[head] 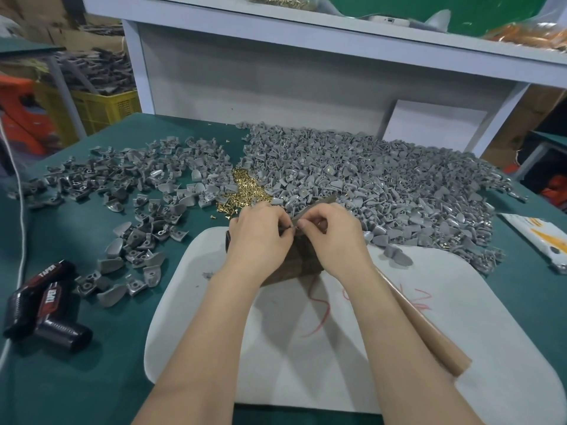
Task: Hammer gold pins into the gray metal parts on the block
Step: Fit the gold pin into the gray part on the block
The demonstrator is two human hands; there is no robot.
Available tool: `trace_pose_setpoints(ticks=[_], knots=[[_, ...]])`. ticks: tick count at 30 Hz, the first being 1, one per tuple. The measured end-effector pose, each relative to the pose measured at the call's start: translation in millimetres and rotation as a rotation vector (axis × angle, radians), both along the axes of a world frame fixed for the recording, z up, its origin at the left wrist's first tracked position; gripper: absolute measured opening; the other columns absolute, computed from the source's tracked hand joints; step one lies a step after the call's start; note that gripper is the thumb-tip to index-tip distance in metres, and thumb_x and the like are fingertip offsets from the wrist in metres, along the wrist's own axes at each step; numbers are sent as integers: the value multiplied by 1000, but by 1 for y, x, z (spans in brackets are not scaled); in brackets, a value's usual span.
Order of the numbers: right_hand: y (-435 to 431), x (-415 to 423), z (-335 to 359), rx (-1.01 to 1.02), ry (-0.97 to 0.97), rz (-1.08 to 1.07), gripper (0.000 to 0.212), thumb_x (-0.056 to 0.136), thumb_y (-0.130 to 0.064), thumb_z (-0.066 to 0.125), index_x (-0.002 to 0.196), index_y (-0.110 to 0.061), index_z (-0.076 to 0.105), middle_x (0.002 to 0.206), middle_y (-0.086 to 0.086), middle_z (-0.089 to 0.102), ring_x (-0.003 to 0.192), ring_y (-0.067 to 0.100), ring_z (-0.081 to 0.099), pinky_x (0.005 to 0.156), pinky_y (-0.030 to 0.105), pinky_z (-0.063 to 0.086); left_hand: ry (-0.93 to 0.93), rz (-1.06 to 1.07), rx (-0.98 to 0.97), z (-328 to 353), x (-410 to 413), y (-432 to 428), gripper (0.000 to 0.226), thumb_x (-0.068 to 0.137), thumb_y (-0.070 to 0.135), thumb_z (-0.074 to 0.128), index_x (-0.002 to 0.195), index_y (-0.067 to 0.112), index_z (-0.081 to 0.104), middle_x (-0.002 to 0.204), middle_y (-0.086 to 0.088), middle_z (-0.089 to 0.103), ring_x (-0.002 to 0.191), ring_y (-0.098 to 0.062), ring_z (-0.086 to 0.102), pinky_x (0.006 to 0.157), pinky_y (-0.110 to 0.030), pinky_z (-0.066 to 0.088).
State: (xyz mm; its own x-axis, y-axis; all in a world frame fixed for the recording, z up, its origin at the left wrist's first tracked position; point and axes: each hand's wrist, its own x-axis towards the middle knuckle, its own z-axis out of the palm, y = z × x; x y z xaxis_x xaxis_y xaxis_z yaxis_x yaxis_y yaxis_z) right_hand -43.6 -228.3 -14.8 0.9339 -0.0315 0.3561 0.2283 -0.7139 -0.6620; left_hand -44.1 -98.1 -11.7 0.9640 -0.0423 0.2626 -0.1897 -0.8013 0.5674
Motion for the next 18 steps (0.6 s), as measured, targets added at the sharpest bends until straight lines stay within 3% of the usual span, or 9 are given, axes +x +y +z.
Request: trace_pose_setpoints(ticks=[4,7,9,13,18], knots=[[-3,0,1,197,-17,-58,6,91,-17,58,84,-17,58,75,-4,61,74,15,57,72,25,43,-6,7,-18,0,0,-1,5,88,31,61,87,28,65,96,7,53,106,-23,50,88,-38,35],[-3,0,3,242,26,-58,8,90,-13,58,83,-18,57,79,4,66,80,21,62,81,42,50,-2,16,-12,-1,0,-1,8,87,34,61,92,30,65,94,10,49,107,-22,49,88,-37,31],[-3,0,4,251,48,-38,14,87,-9,59,80,-21,57,83,6,66,83,23,63,83,46,50,-8,14,-33,0,-1,-1,10,87,34,61,95,31,65,95,11,50,107,-21,50,87,-36,30],[-2,-2,8,249,27,9,15,85,-6,61,81,-21,61,84,1,67,84,17,62,84,41,51,-49,-27,-134,5,-2,0,12,87,28,62,99,29,65,104,6,60,104,-21,54,94,-39,39],[1,-6,12,302,-15,102,28,86,-2,61,80,-29,57,83,-5,65,83,11,62,80,31,52,-102,-105,-255,9,-5,-2,9,89,18,61,90,23,68,94,5,61,95,-20,56,90,-41,44]])
